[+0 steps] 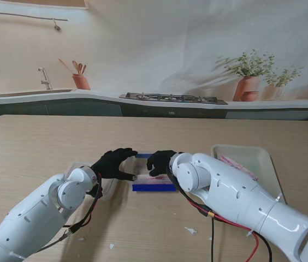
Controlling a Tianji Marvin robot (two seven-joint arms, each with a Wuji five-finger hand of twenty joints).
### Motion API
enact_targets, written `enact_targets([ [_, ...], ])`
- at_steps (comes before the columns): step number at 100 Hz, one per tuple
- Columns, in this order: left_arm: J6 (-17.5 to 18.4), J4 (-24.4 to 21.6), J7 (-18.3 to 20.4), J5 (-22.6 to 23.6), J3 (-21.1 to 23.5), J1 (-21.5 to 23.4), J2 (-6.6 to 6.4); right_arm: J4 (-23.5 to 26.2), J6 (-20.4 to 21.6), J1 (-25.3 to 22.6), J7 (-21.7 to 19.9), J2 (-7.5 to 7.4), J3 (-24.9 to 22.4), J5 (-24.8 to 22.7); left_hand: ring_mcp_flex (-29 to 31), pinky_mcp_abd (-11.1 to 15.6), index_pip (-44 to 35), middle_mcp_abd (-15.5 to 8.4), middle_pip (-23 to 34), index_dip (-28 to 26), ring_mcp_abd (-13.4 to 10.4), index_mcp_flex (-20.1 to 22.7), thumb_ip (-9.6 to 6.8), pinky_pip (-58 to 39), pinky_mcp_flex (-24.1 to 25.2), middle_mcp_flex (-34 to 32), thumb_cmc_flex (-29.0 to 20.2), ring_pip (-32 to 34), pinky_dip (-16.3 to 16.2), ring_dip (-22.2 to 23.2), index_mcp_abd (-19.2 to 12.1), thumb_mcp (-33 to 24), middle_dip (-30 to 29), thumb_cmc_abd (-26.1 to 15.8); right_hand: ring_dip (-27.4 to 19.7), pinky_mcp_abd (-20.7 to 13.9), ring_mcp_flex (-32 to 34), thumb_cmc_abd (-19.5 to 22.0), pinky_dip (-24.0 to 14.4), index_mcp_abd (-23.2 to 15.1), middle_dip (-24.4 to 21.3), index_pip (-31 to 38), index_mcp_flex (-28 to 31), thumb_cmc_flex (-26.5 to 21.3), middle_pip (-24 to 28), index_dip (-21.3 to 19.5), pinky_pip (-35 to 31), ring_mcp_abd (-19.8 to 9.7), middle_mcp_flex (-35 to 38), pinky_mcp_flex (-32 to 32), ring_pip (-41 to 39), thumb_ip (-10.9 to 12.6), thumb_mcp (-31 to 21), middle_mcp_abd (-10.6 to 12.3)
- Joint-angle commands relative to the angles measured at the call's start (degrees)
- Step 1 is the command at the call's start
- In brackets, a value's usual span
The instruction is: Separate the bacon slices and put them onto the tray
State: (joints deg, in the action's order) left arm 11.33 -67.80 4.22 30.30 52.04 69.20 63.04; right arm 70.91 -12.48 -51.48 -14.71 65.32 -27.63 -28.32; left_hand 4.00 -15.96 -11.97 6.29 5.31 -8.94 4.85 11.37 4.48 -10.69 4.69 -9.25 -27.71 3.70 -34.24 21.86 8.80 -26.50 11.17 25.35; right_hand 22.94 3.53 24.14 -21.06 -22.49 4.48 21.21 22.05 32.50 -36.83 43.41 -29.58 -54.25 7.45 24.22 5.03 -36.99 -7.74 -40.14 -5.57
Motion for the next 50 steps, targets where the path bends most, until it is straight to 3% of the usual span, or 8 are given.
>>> enact_targets([
  [1,-0.1,0.3,1.5,0.3,-0.4,0.9,-0.07,-0.1,-0.5,-0.2,-1.1,0.57,0.6,0.2,-2.0,-0.1,-0.1,-2.6,0.3,-0.4,-1.6,-0.2,-0.74,2.6,0.3,0.4,-2.9,-1.1,-1.1,-0.6,2.2,-0.6,0.7,3.6,0.3,-0.6,0.0,1.8,0.9,0.7,0.2,0.1,-0.1,-1.2,-0.1,-0.2,-0.7,1.1,-0.2,-0.4,-0.1,2.9,-0.3,-1.2],
  [24,-0.1,0.3,1.4,0.4,-0.4,0.9,-0.06,-0.2,-1.5,0.4,-2.3,0.64,1.6,1.3,-2.0,-0.1,-0.1,-2.5,0.3,-0.4,-1.5,-0.2,-0.77,2.6,0.3,0.4,-3.0,-1.1,-1.1,-0.6,2.3,-0.5,0.6,3.6,0.1,0.5,0.8,2.4,0.9,0.6,-0.1,0.2,0.2,-1.0,-0.9,-0.2,-0.8,2.1,0.9,-0.2,0.1,2.9,0.2,-2.3],
  [50,-0.1,0.3,1.4,0.3,-0.3,0.9,-0.05,0.4,-2.7,0.3,-3.2,0.54,1.5,2.4,-2.0,-0.1,-0.1,-2.6,0.3,-0.4,-1.5,-0.2,-0.78,2.6,0.3,0.4,-3.0,-1.1,-1.1,-0.6,2.2,-0.4,0.6,3.6,0.8,3.7,7.4,3.1,-0.2,0.7,-0.4,0.4,1.0,-1.0,-1.3,-0.1,-2.6,4.2,7.4,2.8,-2.1,3.1,0.8,-4.3],
])
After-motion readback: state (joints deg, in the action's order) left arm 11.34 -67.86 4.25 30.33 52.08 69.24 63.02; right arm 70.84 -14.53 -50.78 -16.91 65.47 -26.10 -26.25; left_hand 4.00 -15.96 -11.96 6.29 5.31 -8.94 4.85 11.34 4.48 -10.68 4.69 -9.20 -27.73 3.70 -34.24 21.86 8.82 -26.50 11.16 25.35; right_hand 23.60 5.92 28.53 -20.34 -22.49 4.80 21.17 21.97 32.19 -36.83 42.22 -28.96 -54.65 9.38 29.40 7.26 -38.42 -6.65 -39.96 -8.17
